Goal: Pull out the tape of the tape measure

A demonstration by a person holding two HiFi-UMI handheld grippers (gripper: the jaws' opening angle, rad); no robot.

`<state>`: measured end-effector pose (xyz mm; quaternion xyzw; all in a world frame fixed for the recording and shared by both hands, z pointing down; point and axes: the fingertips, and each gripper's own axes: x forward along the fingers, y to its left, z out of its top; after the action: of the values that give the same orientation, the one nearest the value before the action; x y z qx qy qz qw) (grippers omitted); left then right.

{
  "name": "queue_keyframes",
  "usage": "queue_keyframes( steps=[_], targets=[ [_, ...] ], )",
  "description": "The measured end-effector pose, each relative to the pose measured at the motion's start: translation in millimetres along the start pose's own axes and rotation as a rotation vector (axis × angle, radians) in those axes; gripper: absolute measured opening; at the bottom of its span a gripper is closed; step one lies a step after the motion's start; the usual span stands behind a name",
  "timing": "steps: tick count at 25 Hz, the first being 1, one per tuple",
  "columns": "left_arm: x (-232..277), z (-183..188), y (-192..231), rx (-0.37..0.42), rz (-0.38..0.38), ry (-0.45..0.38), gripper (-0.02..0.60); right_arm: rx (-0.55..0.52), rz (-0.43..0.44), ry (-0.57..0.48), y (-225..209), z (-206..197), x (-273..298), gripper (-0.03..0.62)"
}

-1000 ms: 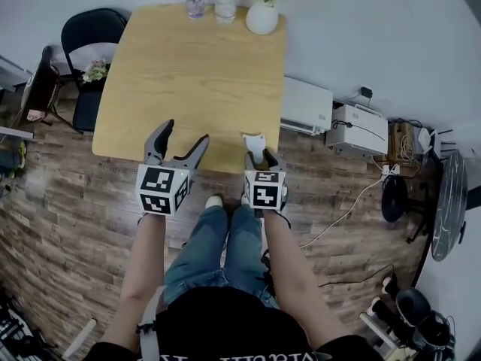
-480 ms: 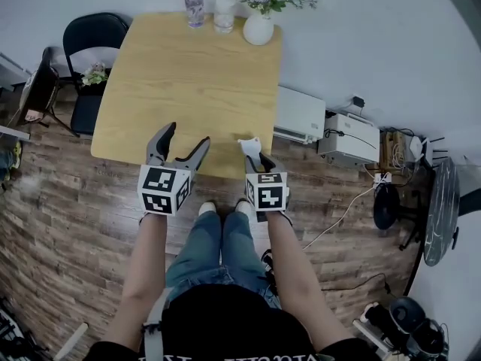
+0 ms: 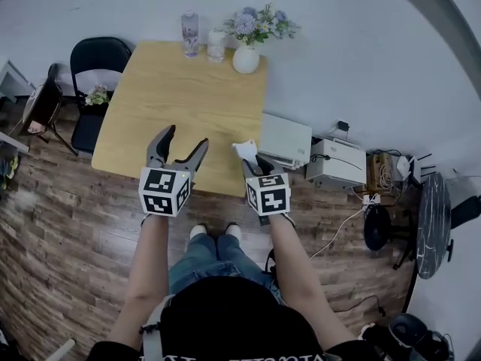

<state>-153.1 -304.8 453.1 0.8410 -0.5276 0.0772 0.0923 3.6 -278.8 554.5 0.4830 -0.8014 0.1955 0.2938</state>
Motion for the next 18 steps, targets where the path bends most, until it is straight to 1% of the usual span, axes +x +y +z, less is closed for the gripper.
queue_keyframes(
  steps=[3,6,10,13,17,18],
  targets=[
    [1.9,20.4,-10.2,0.057,-0.017,-0.047,0.359,-0.032,0.013,-0.055,-5.7,26.0,-11.7,0.146],
    [4.5,33.5,-21.4,0.089,-0.049,-0.072,0.359,-0.051,0.029,-0.100,-10.3,48.0,-22.7,0.146],
    [6.8,47.7,-36.6,0.129,-0.101,-0.086,0.359,-0.064,0.081,-0.140,-8.1,73.2,-40.9,0.146],
    [10.3,60.3,-45.3,0.167,-0.133,-0.098,0.356,-0.105,0.128,-0.163,-3.7,93.9,-55.5,0.146],
    [17.0,69.0,-61.6,0.221,-0.190,-0.109,0.318,-0.175,0.181,-0.190,-0.5,114.9,-74.8,0.146],
    [17.4,70.7,-66.6,0.238,-0.204,-0.115,0.300,-0.195,0.189,-0.191,0.1,117.4,-79.4,0.146]
  ],
)
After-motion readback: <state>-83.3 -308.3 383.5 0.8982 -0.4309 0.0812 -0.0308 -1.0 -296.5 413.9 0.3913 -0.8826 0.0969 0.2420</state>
